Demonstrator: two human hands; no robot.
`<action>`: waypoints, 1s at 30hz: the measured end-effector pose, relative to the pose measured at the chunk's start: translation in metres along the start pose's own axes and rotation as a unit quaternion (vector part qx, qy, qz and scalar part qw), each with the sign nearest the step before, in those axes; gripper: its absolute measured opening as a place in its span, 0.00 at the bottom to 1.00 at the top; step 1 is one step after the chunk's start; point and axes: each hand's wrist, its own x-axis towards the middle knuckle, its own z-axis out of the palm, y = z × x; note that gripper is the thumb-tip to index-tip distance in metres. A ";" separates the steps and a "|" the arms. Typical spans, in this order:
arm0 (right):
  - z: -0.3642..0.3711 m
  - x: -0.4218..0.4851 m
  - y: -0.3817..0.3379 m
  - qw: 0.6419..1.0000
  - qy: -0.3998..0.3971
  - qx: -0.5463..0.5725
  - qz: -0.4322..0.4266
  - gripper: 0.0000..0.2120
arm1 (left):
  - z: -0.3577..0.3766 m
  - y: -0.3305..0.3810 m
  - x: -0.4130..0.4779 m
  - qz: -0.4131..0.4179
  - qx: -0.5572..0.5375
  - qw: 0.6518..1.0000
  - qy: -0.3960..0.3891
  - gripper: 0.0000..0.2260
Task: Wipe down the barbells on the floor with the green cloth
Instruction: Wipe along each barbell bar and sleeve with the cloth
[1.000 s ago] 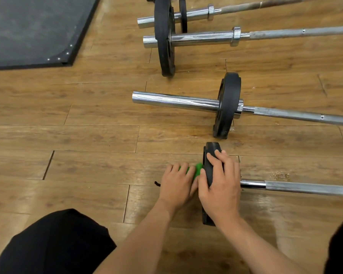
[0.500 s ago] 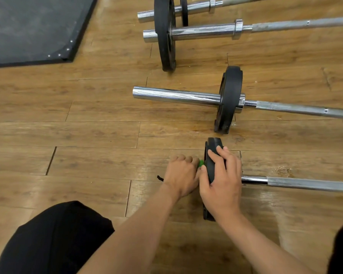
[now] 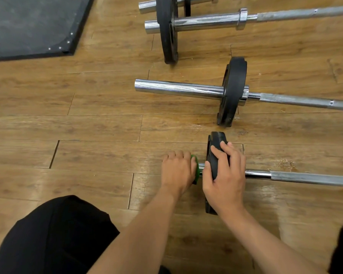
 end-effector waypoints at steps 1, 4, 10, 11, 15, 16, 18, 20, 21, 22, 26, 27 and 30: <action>0.000 0.001 0.000 1.000 0.001 0.001 0.001 0.18 | 0.005 0.005 -0.010 0.004 0.002 1.000 -0.001 0.22; 0.000 0.002 0.001 1.000 0.002 0.004 0.008 0.18 | 0.026 0.010 -0.040 0.071 -0.009 0.996 0.057 0.23; 0.000 0.002 0.003 1.000 0.002 0.009 0.008 0.19 | 0.008 -0.019 -0.002 0.034 -0.001 0.997 0.063 0.22; 0.000 0.002 0.003 1.000 0.004 0.010 0.006 0.19 | 0.004 -0.014 0.002 -0.013 -0.007 0.998 0.063 0.22; 0.002 0.007 0.003 1.000 0.007 0.012 0.009 0.18 | 0.015 0.024 -0.011 -0.037 -0.008 0.997 0.065 0.18; 0.001 0.007 0.004 1.000 0.005 0.010 0.012 0.18 | 0.020 0.030 -0.017 -0.007 -0.013 0.997 0.073 0.17; 0.001 0.006 0.003 1.000 0.002 0.009 0.013 0.18 | 0.026 0.028 -0.025 0.047 -0.025 0.992 0.111 0.18; 0.001 0.006 0.003 1.000 0.002 0.008 0.011 0.18 | 0.024 0.012 -0.022 0.100 -0.027 0.987 0.122 0.20; 0.001 0.006 0.004 1.000 0.002 0.007 0.009 0.18 | 0.023 0.002 -0.019 0.115 -0.019 0.987 0.110 0.20; 0.002 0.006 0.003 1.000 0.001 0.010 0.007 0.18 | 0.021 -0.008 -0.016 0.107 -0.009 0.989 0.097 0.20; 0.004 0.011 0.002 1.000 -0.005 0.020 0.017 0.19 | 0.014 -0.014 -0.009 -0.003 -0.034 0.995 0.095 0.19; 0.004 0.012 0.001 1.000 -0.003 0.021 0.022 0.19 | 0.017 -0.004 -0.012 -0.025 -0.049 0.993 0.106 0.18; 0.004 0.016 0.002 0.999 -0.003 0.025 0.031 0.18 | 0.025 0.026 -0.021 -0.047 -0.094 0.987 0.120 0.16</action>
